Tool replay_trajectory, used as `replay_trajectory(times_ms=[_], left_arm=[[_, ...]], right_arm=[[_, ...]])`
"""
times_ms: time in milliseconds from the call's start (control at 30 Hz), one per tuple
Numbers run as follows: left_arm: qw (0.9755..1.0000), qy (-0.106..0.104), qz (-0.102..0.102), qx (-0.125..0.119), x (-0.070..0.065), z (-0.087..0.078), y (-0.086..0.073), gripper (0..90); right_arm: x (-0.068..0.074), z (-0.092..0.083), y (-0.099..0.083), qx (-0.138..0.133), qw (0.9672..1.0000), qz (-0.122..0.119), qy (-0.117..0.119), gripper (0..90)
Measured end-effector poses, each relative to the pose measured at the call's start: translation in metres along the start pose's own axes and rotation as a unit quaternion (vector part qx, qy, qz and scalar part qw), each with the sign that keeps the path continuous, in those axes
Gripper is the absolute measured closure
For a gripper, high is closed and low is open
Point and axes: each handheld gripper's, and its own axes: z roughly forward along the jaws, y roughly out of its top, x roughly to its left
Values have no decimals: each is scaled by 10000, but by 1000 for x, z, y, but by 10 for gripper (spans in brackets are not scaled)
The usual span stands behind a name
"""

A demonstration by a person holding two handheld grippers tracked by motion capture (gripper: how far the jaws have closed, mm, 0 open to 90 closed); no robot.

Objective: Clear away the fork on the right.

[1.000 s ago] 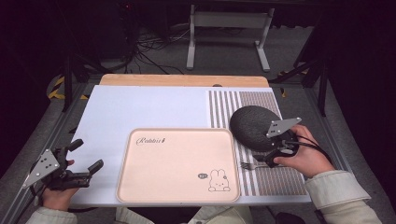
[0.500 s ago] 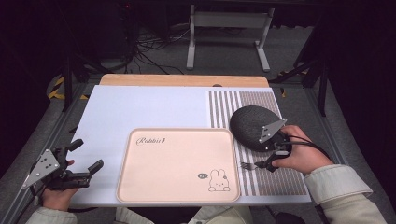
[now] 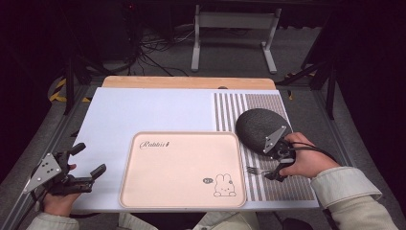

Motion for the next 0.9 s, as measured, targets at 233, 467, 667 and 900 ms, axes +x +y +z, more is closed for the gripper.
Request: replay_trajectory(times_ms=[233, 467, 667, 900], left_arm=[[10000, 3, 4, 4, 0, 0, 0, 4], [10000, 4, 5, 3, 0, 0, 0, 4], [10000, -2, 2, 5, 0, 0, 0, 4], [10000, 6, -10, 0, 0, 0, 0, 4]], right_arm=[[0, 7, -1, 221, 9997, -60, 102, 66], [-1, 12, -1, 383, 9990, -147, 147, 73], [0, 16, 0, 453, 9985, -242, 210, 113], [-5, 18, 1, 703, 9946, -710, 265, 354]])
